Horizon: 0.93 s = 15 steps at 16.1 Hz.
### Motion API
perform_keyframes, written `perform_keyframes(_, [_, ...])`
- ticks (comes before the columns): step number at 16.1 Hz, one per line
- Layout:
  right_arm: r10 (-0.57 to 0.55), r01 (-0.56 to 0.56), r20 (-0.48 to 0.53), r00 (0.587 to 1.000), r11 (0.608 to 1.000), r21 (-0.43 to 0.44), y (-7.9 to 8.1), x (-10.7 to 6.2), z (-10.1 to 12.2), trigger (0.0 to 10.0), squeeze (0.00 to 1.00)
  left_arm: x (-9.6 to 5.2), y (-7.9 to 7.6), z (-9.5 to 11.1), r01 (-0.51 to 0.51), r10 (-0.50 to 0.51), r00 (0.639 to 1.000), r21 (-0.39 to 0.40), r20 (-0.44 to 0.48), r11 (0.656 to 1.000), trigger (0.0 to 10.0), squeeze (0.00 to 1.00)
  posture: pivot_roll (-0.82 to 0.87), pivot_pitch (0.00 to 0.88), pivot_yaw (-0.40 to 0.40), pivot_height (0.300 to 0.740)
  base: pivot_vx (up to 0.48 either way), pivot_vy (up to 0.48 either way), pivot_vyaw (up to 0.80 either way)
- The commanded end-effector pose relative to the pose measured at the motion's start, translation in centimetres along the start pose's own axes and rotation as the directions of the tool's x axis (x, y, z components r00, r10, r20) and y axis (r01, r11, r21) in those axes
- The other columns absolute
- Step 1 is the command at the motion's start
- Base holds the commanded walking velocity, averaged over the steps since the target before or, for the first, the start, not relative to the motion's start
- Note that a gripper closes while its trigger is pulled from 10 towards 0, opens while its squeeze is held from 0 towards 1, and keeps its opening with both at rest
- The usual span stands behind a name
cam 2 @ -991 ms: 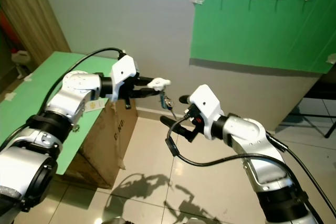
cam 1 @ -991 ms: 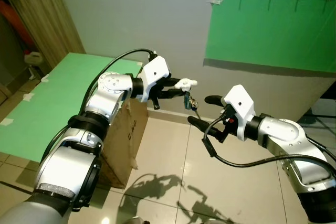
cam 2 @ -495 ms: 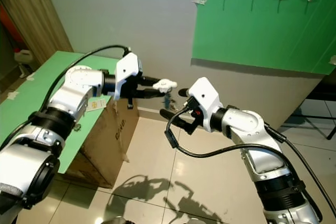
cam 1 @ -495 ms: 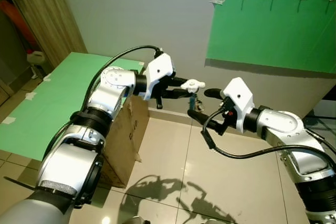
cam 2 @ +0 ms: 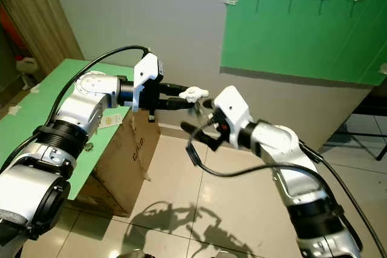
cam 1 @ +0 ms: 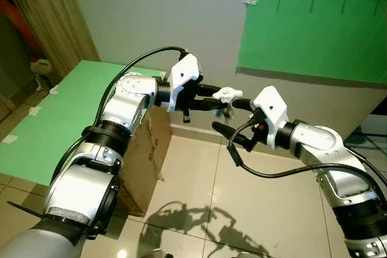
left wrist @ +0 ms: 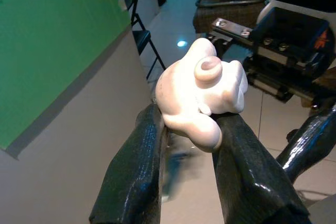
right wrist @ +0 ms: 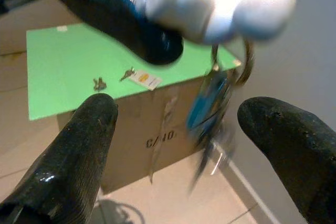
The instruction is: Hang keys on a hook
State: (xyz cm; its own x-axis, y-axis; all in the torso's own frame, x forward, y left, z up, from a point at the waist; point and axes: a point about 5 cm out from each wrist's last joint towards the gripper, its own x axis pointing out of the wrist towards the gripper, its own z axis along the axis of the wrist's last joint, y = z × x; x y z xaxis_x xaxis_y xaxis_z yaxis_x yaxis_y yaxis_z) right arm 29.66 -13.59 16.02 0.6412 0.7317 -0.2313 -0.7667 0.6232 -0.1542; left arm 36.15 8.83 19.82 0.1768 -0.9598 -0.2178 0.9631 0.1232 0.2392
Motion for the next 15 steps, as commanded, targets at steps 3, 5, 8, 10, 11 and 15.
perform_keyframes(3, [-0.024, 0.024, 0.027, 0.999, 1.000, -0.010, -0.4, 0.0, 0.7, 10.0, 0.00, -0.2, 0.5, 1.5, 0.017, -0.017, 1.000, 0.043, 0.007, 0.999, 10.0, 0.00, -0.20, 0.000, 0.061, 0.740, 0.000, 0.000, 0.00])
perform_keyframes(5, [-0.023, 0.024, 0.030, 0.999, 1.000, -0.010, -0.5, -0.1, 0.8, 10.0, 0.00, -0.5, 0.5, 1.2, 0.032, -0.032, 0.999, 0.041, -0.008, 0.999, 10.0, 0.00, -0.20, 0.000, 0.061, 0.740, 0.000, 0.000, 0.00])
perform_keyframes(8, [-0.009, 0.010, 0.012, 1.000, 1.000, -0.022, -0.9, -0.6, 0.8, 10.0, 0.00, -1.7, 0.5, 1.1, 0.104, -0.102, 0.994, 0.059, -0.035, 0.993, 10.0, 0.00, -0.19, 0.000, 0.065, 0.740, 0.000, 0.000, 0.00])
perform_keyframes(10, [0.016, -0.016, -0.008, 1.000, 0.999, -0.030, -1.0, -1.0, 0.8, 10.0, 0.00, -2.5, 0.7, 1.2, 0.151, -0.148, 0.987, 0.061, -0.055, 0.987, 10.0, 0.00, -0.20, 0.000, 0.067, 0.740, 0.000, 0.000, 0.00])
perform_keyframes(11, [0.022, -0.022, -0.011, 1.000, 0.999, -0.030, -1.0, -1.1, 0.8, 10.0, 0.00, -2.7, 0.7, 1.2, 0.160, -0.156, 0.986, 0.061, -0.065, 0.985, 10.0, 0.00, -0.20, 0.000, 0.067, 0.740, 0.000, 0.000, 0.00])
perform_keyframes(15, [0.105, -0.105, 0.012, 0.994, 0.994, 0.027, -0.7, -1.6, 1.6, 10.0, 0.00, -3.2, 1.1, 1.7, 0.209, -0.201, 0.975, 0.085, -0.092, 0.974, 10.0, 0.00, -0.20, 0.000, 0.070, 0.740, 0.000, 0.000, 0.00])
